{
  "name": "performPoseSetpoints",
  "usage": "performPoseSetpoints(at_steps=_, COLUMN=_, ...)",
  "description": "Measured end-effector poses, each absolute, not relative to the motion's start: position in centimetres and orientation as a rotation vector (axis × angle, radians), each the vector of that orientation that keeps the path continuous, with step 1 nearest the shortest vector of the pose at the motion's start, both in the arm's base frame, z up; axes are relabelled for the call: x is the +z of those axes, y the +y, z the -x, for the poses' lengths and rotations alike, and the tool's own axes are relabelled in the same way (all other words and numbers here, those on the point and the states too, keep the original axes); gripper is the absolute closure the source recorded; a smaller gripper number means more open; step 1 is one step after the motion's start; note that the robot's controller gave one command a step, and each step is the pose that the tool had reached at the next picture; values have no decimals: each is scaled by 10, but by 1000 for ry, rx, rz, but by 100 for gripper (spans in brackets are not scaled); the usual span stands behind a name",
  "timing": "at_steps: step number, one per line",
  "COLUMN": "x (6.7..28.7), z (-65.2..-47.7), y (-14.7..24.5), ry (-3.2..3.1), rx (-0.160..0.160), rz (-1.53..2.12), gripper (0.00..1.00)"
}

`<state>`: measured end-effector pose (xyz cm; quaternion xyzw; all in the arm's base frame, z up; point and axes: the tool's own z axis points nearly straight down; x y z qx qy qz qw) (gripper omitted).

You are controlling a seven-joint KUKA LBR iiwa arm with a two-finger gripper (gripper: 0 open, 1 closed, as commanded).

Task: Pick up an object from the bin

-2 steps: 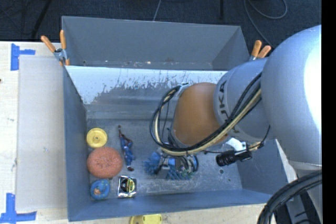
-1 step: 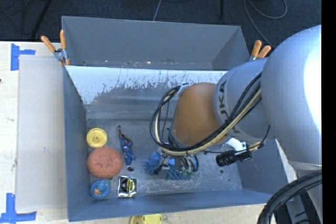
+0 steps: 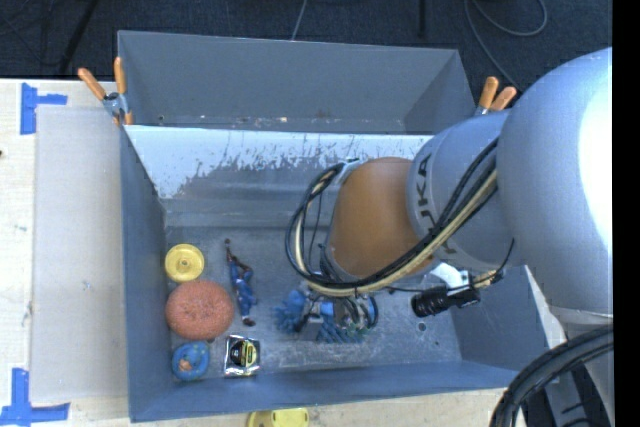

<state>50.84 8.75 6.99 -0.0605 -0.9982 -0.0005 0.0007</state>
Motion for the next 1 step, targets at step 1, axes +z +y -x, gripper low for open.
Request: performPoseSetpoints(at_steps=1, x=224, z=-523, y=96, ry=-3137, rx=-1, rz=214, gripper=100)
